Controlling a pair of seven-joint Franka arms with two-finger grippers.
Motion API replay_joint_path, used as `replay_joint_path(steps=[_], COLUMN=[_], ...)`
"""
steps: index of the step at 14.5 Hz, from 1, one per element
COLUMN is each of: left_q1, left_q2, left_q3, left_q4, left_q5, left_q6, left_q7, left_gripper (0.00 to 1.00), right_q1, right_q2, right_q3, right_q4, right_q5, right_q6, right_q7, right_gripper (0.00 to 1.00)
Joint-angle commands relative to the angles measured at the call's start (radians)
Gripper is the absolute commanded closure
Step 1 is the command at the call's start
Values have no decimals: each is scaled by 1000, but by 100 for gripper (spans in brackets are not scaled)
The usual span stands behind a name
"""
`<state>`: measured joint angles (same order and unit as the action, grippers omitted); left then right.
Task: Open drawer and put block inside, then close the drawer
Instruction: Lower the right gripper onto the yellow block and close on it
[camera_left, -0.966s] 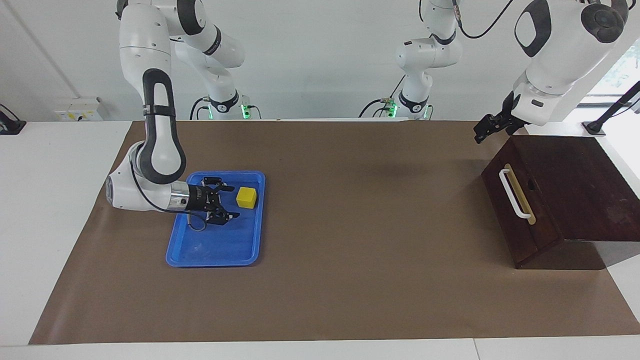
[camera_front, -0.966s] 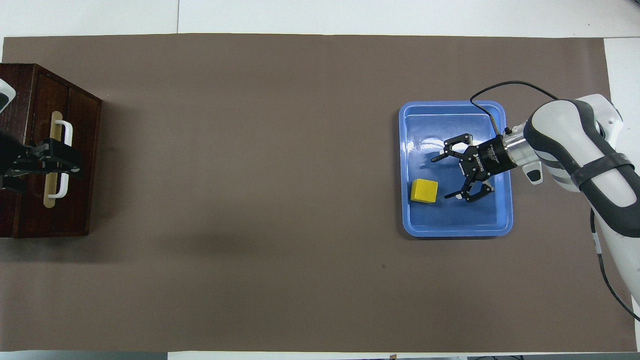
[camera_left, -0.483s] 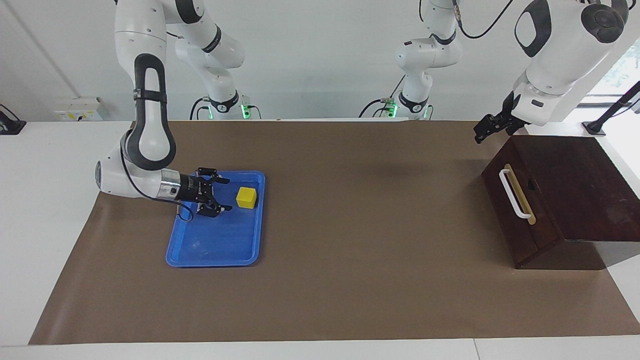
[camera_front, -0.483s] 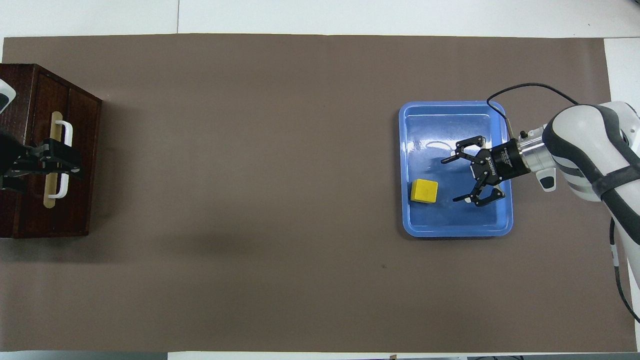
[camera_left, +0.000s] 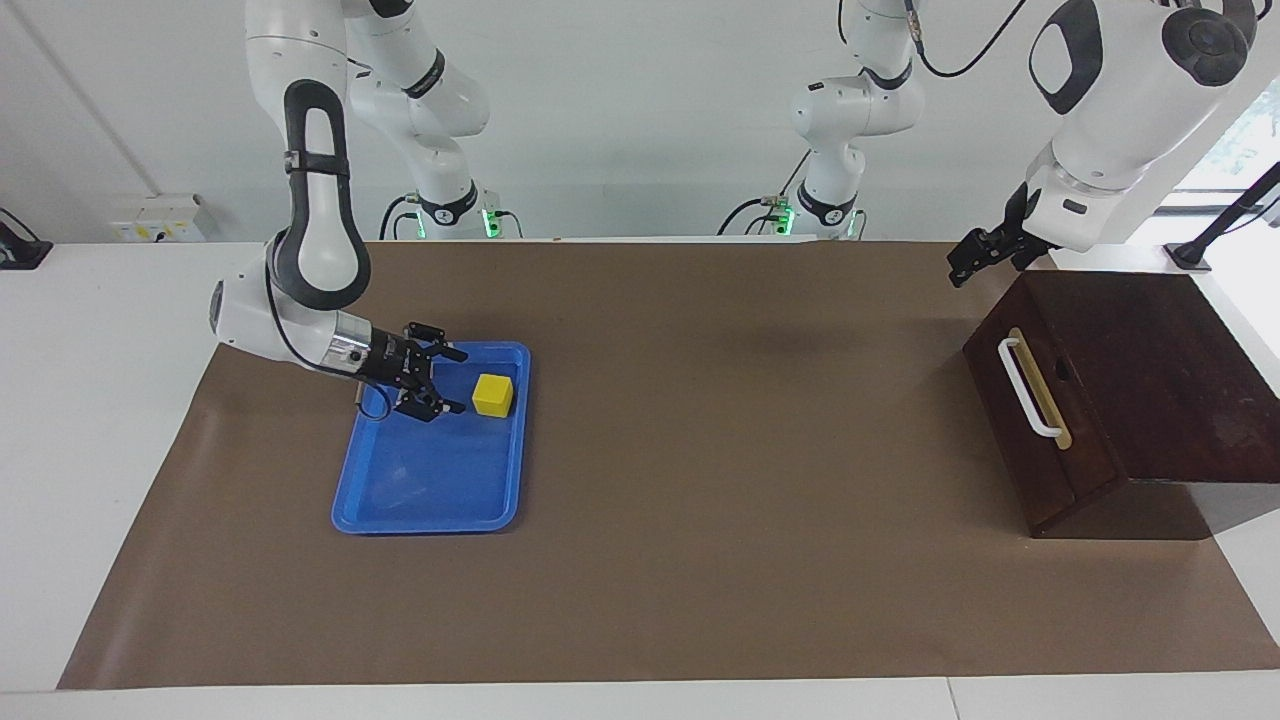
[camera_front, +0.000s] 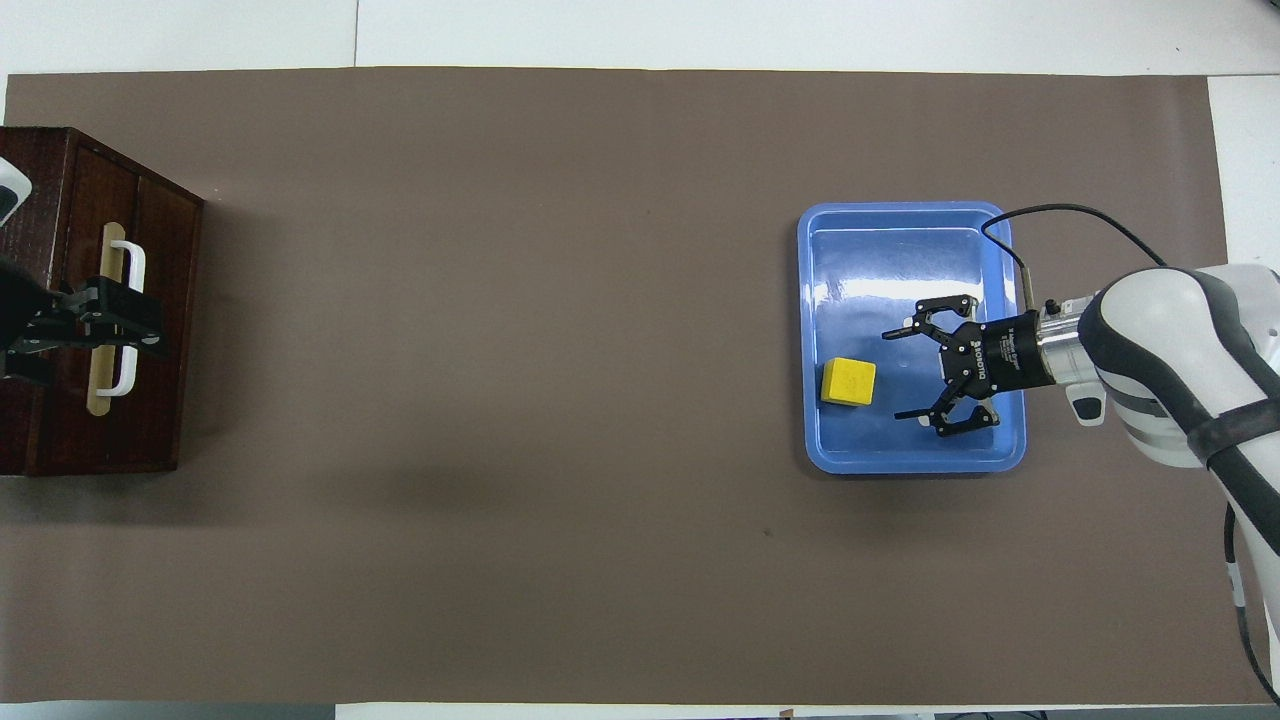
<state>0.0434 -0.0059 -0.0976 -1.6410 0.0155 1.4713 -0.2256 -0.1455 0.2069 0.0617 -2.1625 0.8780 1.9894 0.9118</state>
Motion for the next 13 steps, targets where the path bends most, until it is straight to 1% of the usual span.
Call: replay_joint_path(steps=[1,3,6,13], left_q1=[-5,-5,-5,-5], left_q2=[-16,-16,-16,-16], left_q3=[6,6,6,6], left_q4=[-6,-8,-6,-6], left_q5=[15,15,15,15], left_q6=[0,0,0,0], left_q7=[6,6,6,6], left_gripper=[0,0,0,0], right_q1=[27,53,76,76], right_q2=[-35,-34,-9,3], right_q3=[6,6,6,6], right_q4=[-43,-49,-51,-65], right_q5=[61,64,87,114], right_q6=[48,95,147,173], right_q7=[-25,-27,-54,-91], right_gripper=[0,0,0,0])
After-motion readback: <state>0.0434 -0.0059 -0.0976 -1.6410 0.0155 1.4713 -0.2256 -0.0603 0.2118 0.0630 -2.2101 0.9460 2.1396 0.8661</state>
